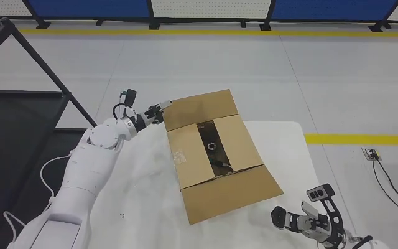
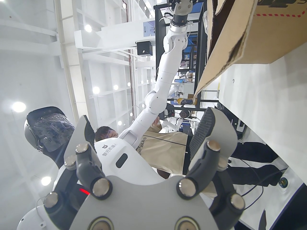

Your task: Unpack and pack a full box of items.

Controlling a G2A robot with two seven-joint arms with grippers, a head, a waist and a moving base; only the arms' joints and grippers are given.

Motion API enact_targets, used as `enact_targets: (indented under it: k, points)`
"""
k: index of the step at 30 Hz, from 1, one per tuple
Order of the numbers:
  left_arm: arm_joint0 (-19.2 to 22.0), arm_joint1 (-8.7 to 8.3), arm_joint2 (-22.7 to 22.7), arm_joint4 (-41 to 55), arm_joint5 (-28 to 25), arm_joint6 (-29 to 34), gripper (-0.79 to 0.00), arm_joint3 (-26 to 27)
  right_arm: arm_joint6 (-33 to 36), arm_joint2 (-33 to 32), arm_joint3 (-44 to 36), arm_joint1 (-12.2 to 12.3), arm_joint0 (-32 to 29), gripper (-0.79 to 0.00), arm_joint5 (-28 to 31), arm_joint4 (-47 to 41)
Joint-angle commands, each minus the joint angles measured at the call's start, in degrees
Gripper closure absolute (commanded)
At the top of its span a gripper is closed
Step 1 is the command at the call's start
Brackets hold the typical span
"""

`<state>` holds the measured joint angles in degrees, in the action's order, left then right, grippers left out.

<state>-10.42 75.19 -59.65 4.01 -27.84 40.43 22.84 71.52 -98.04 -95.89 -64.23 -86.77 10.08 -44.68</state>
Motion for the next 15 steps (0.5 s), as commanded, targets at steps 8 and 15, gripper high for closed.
enact_targets:
  k: [8, 15]
  points:
    - [1.03, 0.64, 0.10, 0.06, -6.74, -0.68, -0.785, -3.08, 1.54, 0.67, -1.75, 0.35, -0.61, -0.785, -1.22, 0.64]
    - [0.18, -0.10, -0.05, -2.16, -13.55, -0.26, -0.785, -1.85, 0.73, 3.12, -2.93, 0.52, 2.00, -0.785, -3.36, 2.21]
